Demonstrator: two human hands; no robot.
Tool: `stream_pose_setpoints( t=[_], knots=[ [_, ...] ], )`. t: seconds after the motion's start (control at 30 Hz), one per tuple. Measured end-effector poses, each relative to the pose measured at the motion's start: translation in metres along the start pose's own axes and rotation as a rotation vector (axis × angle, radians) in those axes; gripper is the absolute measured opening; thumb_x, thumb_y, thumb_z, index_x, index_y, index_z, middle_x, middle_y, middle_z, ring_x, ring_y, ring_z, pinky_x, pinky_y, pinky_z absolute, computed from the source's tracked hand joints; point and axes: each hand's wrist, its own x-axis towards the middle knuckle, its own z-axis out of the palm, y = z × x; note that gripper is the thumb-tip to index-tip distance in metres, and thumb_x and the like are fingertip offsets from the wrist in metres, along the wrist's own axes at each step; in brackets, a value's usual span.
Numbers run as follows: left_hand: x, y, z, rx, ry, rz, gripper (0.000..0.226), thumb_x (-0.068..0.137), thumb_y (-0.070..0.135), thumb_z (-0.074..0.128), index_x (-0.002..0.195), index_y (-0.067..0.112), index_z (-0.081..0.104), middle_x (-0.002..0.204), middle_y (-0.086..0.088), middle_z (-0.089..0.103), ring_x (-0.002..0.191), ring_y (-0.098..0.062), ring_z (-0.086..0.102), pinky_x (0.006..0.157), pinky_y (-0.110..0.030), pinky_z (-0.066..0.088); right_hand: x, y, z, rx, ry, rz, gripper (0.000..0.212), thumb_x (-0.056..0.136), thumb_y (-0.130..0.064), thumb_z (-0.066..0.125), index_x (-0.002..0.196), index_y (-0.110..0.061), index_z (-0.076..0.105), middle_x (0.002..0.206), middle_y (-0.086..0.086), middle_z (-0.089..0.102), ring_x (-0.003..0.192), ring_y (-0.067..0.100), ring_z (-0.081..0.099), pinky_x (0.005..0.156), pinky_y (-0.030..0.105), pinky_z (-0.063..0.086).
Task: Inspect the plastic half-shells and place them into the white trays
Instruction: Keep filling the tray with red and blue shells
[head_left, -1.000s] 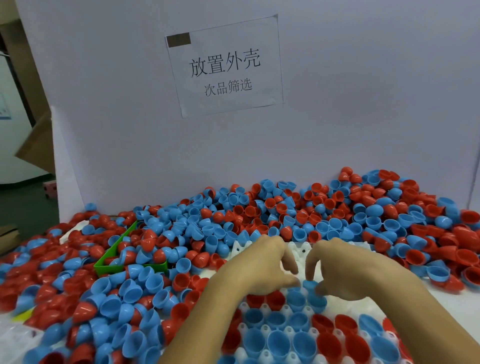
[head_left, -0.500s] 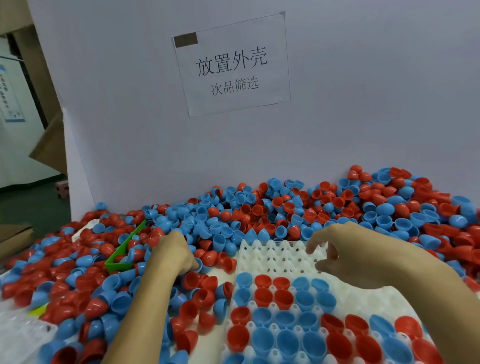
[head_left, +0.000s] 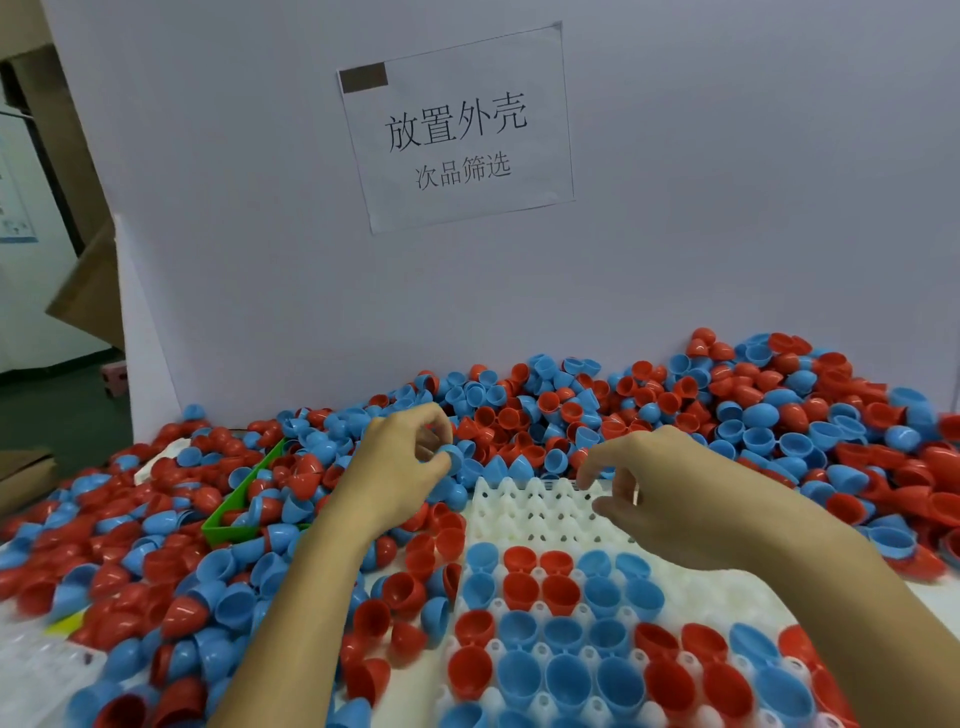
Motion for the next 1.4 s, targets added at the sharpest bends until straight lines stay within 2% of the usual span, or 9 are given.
stream_pose_setpoints(
  t=[0.17,0.3,0.4,0.6,0.77,0.93,1.03,1.23,1.4],
  knots=[
    [-0.001,0.026,0.002,-0.459,-0.096,-0.135,0.005,0.095,0.011,0.065,0.094,0.01,0.06,0.082,-0.002,0.077,0.069,-0.016,0.073,0.059,-0.03,0.059,0.002,-0.01,0.0,0.106,0.122,-0.119,0.024,0.096,-0.033,0.062,0.12,-0.037,0.06,0.082,-0.014,0.066,0.076,0.002,0.064,0.071,0.016,0.053],
    [-0.007,0.059,0.009,-0.599,-0.263,-0.115,0.003,0.095,0.008,0.064,0.095,0.008,0.061,0.085,-0.007,0.077,0.068,-0.02,0.073,0.058,-0.028,0.058,0.002,-0.021,0.001,0.171,0.211,-0.192,0.021,0.093,-0.033,0.066,0.112,-0.04,0.061,0.086,-0.021,0.062,0.077,-0.002,0.063,0.062,0.008,0.046],
    [-0.01,0.074,0.016,-0.627,-0.285,-0.136,0.006,0.095,0.01,0.066,0.098,0.006,0.063,0.088,-0.011,0.076,0.066,-0.019,0.073,0.059,-0.029,0.059,0.003,-0.02,-0.002,0.145,0.277,-0.169,0.013,0.091,-0.025,0.069,0.098,-0.035,0.064,0.088,-0.019,0.063,0.074,0.001,0.062,0.064,0.013,0.051],
    [-0.012,0.084,0.02,-0.852,-0.42,-0.168,0.024,0.099,0.028,0.06,0.11,0.009,0.067,0.095,-0.006,0.077,0.08,-0.025,0.076,0.065,-0.028,0.059,0.0,-0.007,-0.016,-0.021,0.324,-0.084,0.014,0.087,-0.029,0.075,0.099,-0.036,0.072,0.079,-0.024,0.057,0.069,-0.002,0.057,0.07,0.023,0.057],
    [-0.01,0.078,0.024,-0.82,-0.391,-0.199,0.022,0.098,0.032,0.061,0.113,0.016,0.066,0.103,-0.006,0.077,0.094,-0.022,0.075,0.074,-0.034,0.062,-0.009,0.029,-0.028,-0.041,0.01,0.095,0.005,0.087,-0.032,0.075,0.083,-0.034,0.072,0.081,-0.016,0.066,0.07,0.004,0.063,0.059,0.017,0.05],
    [-0.007,0.07,0.021,-0.768,-0.323,-0.199,0.019,0.099,0.03,0.061,0.113,0.017,0.066,0.102,-0.006,0.076,0.088,-0.022,0.076,0.071,-0.033,0.062,-0.011,0.042,-0.01,-0.077,-0.297,0.255,0.007,0.083,-0.027,0.079,0.089,-0.025,0.076,0.068,-0.017,0.062,0.067,0.002,0.062,0.058,0.016,0.047],
    [-0.006,0.069,0.018,-0.756,-0.31,-0.191,0.02,0.099,0.029,0.061,0.114,0.017,0.065,0.101,-0.005,0.077,0.088,-0.022,0.076,0.072,-0.033,0.062,-0.009,0.04,0.003,-0.104,-0.341,0.316,0.009,0.081,-0.023,0.081,0.087,-0.025,0.075,0.076,-0.014,0.064,0.072,0.006,0.062,0.059,0.02,0.048],
    [-0.005,0.066,0.018,-0.729,-0.304,-0.174,0.02,0.099,0.031,0.06,0.114,0.018,0.064,0.098,-0.003,0.077,0.087,-0.022,0.076,0.072,-0.034,0.062,-0.005,0.031,0.015,-0.231,-0.344,0.405,0.021,0.078,-0.014,0.077,0.097,-0.023,0.075,0.101,-0.004,0.068,0.087,0.017,0.065,0.081,0.034,0.059],
    [-0.004,0.06,0.02,-0.671,-0.275,-0.164,0.018,0.099,0.03,0.06,0.112,0.019,0.066,0.095,0.0,0.077,0.085,-0.019,0.075,0.066,-0.028,0.06,-0.01,0.029,0.002,-0.165,-0.396,0.391,0.027,0.082,-0.02,0.079,0.108,-0.026,0.075,0.11,-0.005,0.067,0.088,0.012,0.061,0.077,0.027,0.054]
  ],
)
